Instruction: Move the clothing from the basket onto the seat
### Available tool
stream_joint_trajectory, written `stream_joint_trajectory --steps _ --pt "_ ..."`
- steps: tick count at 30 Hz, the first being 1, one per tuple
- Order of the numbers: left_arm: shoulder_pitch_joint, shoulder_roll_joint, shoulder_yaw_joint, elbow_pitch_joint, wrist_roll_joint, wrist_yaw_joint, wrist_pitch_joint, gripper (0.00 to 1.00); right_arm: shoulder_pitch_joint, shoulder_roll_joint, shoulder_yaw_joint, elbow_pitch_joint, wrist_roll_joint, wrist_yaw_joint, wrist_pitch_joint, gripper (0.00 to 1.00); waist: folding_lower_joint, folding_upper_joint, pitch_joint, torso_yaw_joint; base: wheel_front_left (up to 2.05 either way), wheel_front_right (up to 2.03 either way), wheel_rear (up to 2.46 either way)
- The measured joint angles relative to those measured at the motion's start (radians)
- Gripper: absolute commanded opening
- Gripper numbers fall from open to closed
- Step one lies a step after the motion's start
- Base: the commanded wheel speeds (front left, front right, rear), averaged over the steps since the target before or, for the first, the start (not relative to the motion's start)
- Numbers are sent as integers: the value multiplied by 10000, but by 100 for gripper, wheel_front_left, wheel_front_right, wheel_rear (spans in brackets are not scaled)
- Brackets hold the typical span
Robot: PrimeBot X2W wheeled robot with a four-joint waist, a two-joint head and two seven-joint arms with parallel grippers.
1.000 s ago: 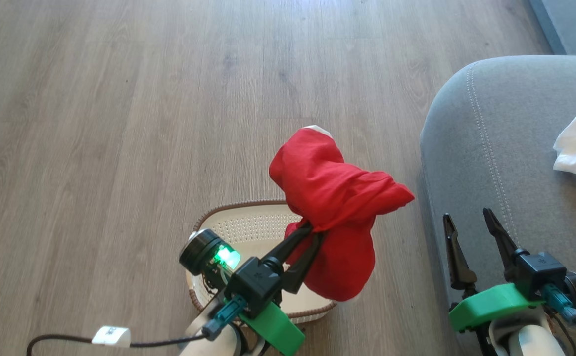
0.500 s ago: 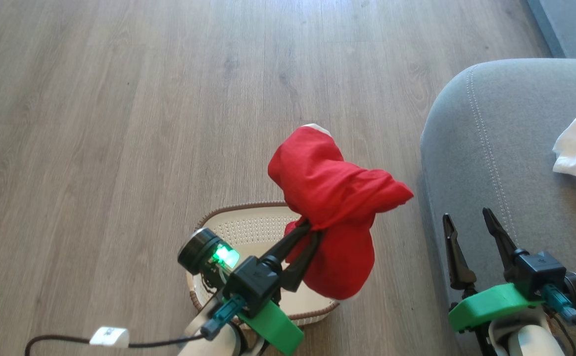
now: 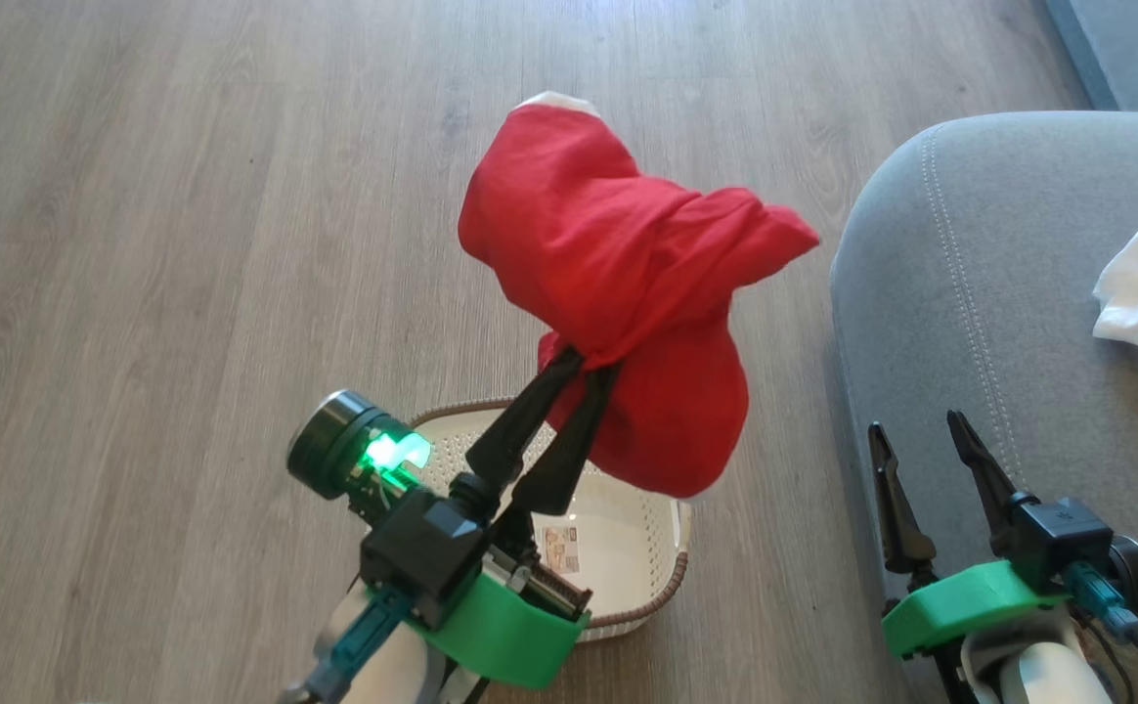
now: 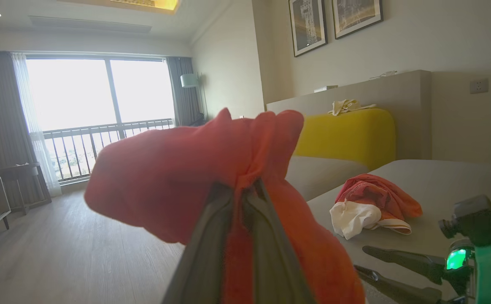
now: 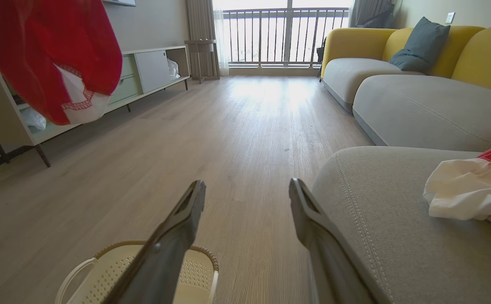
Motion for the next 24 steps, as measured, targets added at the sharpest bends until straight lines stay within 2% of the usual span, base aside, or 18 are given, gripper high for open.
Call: stream_joint_trajectory --steps 12,24 --pt "4 2 17 -244 6 104 0 0 -5 -36 182 -199 50 0 2 100 0 0 -54 -139 0 0 0" --pt "39 2 35 75 121 73 0 0 57 -989 527 -2374 500 0 0 100 0 0 -45 -308 0 0 0"
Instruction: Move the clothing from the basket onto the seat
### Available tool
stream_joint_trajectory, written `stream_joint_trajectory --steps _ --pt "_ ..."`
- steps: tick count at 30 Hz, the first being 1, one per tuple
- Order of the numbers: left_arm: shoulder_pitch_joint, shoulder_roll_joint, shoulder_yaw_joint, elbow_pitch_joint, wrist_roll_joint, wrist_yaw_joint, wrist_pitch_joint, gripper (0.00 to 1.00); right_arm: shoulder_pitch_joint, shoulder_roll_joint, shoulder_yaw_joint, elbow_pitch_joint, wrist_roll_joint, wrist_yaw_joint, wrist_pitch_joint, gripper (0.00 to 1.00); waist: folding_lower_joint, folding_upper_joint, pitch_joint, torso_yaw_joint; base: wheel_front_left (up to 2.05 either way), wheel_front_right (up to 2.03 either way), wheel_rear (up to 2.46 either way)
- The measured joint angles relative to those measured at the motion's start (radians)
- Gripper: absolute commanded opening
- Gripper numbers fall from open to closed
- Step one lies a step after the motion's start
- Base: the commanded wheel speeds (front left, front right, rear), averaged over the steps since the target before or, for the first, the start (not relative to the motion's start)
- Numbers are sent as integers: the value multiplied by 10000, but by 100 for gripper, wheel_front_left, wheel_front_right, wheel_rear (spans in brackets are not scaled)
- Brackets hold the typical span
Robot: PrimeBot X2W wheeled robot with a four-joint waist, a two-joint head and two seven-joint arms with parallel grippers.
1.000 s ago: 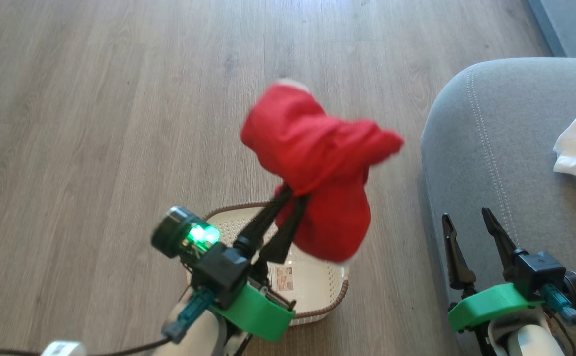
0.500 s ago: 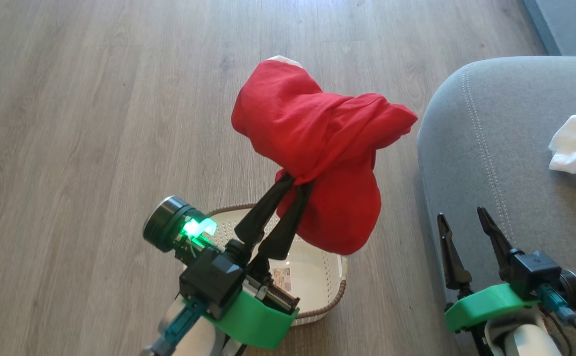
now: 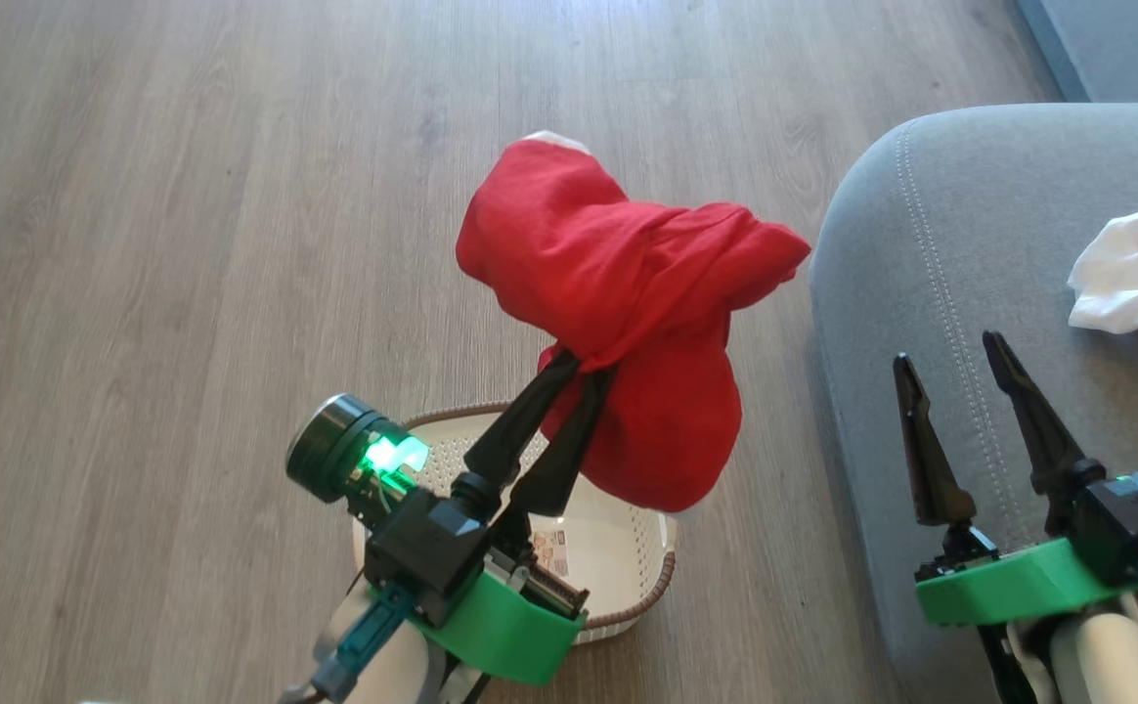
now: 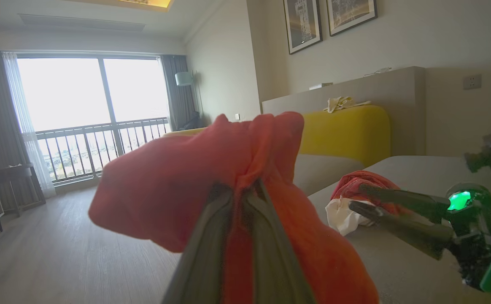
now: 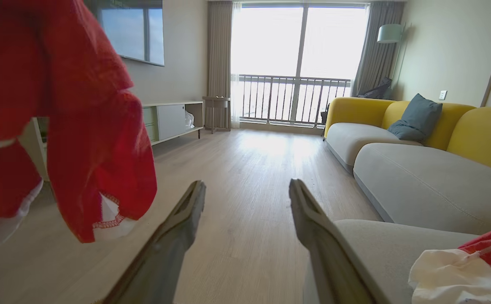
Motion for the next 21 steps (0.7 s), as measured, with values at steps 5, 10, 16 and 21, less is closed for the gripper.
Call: stream_joint_trajectory --steps 5,10,16,21 --pt "2 -2 86 2 0 -19 0 0 295 -629 673 -1007 127 0 0 100 0 0 -14 -89 0 0 0" --pt "4 0 228 29 92 -92 0 0 346 -1569 1735 -1601 86 0 2 100 0 0 11 -159 0 0 0" --pt "4 -2 230 54 167 -163 0 0 320 -1824 2842 -1979 307 0 0 100 0 0 54 -175 0 0 0" --pt "2 -2 205 150 255 -176 0 0 224 -2104 3668 -2019 922 0 0 100 0 0 73 -126 0 0 0"
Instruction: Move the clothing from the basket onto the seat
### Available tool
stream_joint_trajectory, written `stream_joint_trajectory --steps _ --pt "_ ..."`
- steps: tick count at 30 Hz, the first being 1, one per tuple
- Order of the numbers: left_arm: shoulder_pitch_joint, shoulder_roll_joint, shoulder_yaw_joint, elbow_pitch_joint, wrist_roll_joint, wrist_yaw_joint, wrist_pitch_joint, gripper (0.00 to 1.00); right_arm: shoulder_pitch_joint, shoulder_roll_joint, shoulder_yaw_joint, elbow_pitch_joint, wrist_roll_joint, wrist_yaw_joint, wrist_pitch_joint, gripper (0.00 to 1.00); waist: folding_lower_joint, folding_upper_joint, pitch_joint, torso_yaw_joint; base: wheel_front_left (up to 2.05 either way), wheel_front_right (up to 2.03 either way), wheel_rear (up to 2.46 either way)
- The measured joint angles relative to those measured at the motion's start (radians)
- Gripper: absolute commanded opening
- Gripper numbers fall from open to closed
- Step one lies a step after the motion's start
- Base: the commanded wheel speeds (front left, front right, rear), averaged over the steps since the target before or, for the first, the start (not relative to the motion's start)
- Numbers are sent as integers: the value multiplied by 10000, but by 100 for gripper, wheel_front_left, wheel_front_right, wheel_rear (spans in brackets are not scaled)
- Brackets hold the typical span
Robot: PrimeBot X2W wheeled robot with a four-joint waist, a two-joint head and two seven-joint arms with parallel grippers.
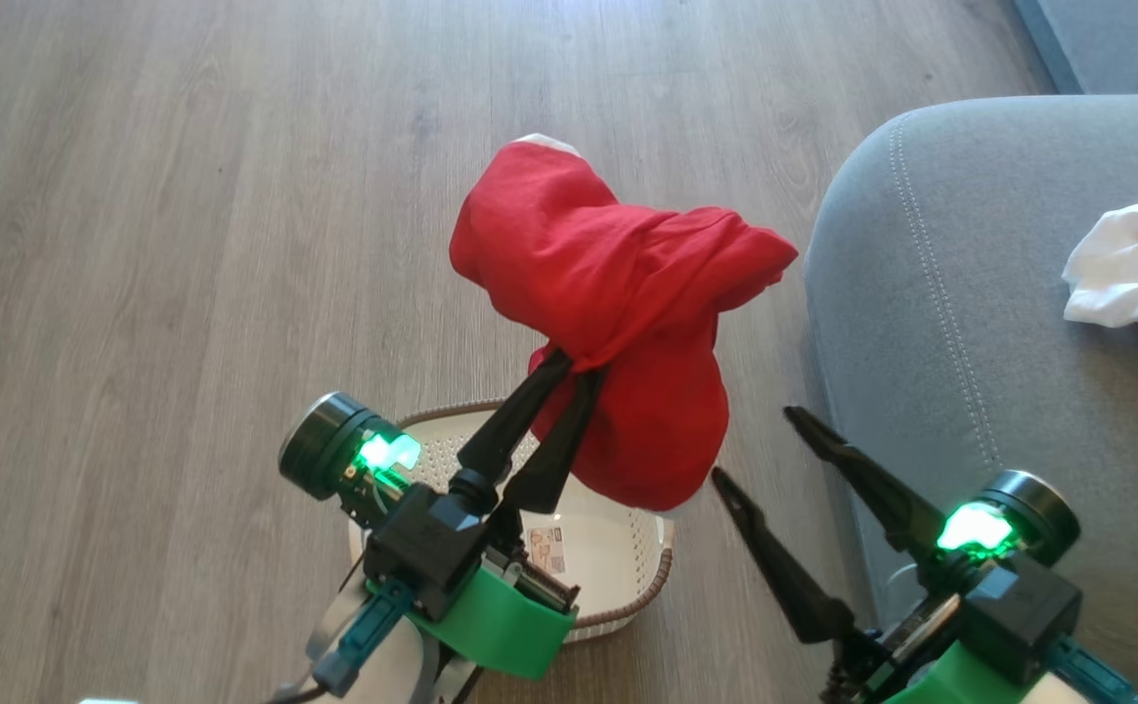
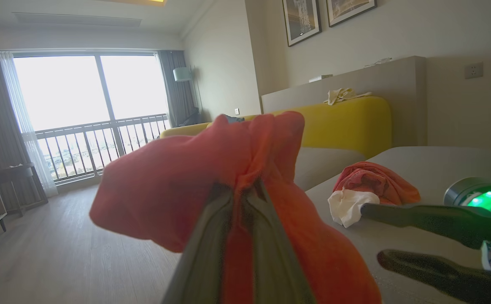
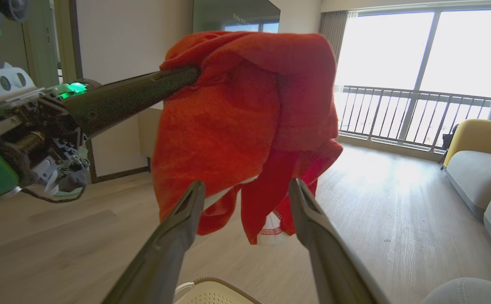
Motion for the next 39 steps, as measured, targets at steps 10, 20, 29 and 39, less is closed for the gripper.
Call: stream_joint_trajectory --steps 10,20,29,39 --pt "-4 2 -224 90 12 2 0 0 -761 -263 1106 -186 286 0 0 100 0 0 8 199 0 0 0" --pt "-20 2 -708 121 81 -44 0 0 -1252 431 871 470 -359 0 0 100 0 0 143 431 0 0 0" --pt "-70 6 -1083 144 71 -46 0 0 -1627 884 938 1463 -905 0 0 100 0 0 191 689 0 0 0" --pt "-251 10 -1526 119 -29 -92 0 0 -1905 1014 1381 2151 -1083 0 0 100 0 0 155 886 0 0 0"
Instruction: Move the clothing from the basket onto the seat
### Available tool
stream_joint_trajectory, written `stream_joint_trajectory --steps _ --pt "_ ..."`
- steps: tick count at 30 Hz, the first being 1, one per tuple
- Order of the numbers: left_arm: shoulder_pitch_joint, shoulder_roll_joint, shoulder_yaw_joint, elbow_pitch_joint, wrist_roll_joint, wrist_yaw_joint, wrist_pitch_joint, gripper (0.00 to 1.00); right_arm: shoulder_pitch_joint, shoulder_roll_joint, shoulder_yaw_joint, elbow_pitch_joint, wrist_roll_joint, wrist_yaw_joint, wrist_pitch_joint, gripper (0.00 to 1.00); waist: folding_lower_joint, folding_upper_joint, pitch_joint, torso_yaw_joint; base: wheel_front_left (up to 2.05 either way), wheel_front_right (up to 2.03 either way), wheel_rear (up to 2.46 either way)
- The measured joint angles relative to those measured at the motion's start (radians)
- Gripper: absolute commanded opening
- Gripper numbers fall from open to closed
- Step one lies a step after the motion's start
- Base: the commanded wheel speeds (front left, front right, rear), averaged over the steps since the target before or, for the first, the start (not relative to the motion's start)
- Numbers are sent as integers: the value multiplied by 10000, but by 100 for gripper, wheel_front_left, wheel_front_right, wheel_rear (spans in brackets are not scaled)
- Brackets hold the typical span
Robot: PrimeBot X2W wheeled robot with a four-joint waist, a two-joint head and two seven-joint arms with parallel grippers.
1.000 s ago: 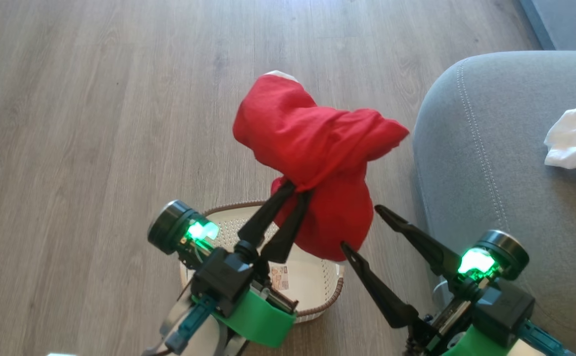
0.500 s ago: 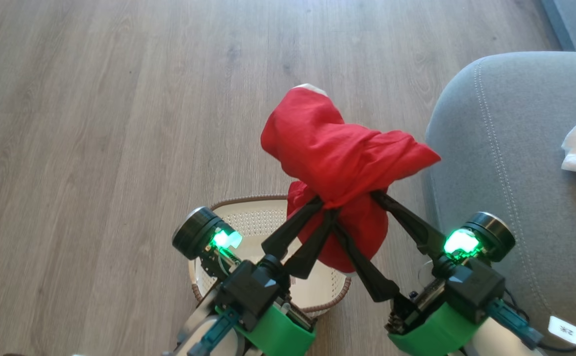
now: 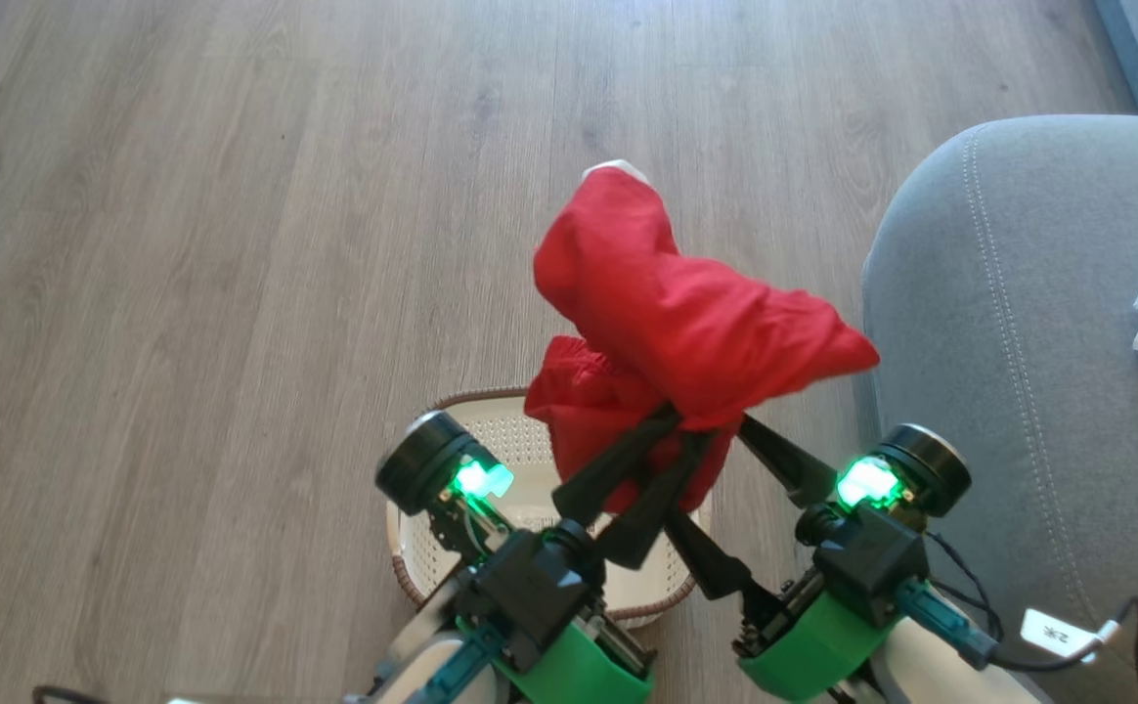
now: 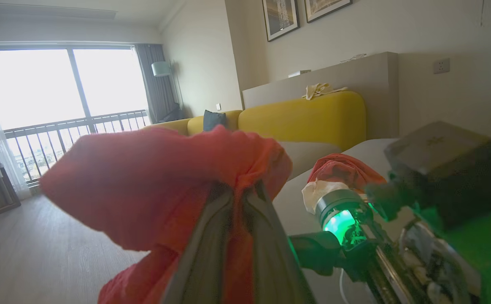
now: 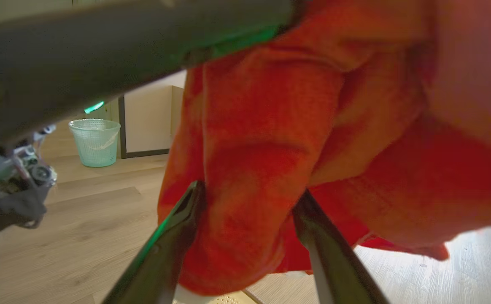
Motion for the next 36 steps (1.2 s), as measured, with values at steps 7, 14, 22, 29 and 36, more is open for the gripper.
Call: stream_joint_trajectory --steps 7,14,22,29,36 --pt "0 0 -98 29 -2 -79 0 0 -277 138 255 165 0 0 0 100 0 0 -50 66 0 0 0" --pt "4 0 -132 65 -2 -81 0 0 -255 453 -161 426 201 0 0 0 0 0 -138 100 0 0 0" --pt "4 0 -125 71 -2 -161 0 0 -238 675 -934 433 276 0 0 0 0 0 -154 91 0 0 0" --pt "12 0 -130 71 -2 -171 -2 7 -185 959 -1216 303 274 0 2 0 0 0 -236 35 0 0 0" --pt "31 0 -127 146 -2 -153 -50 100 -12 1020 -1258 186 278 0 0 0 0 0 -297 51 0 0 0"
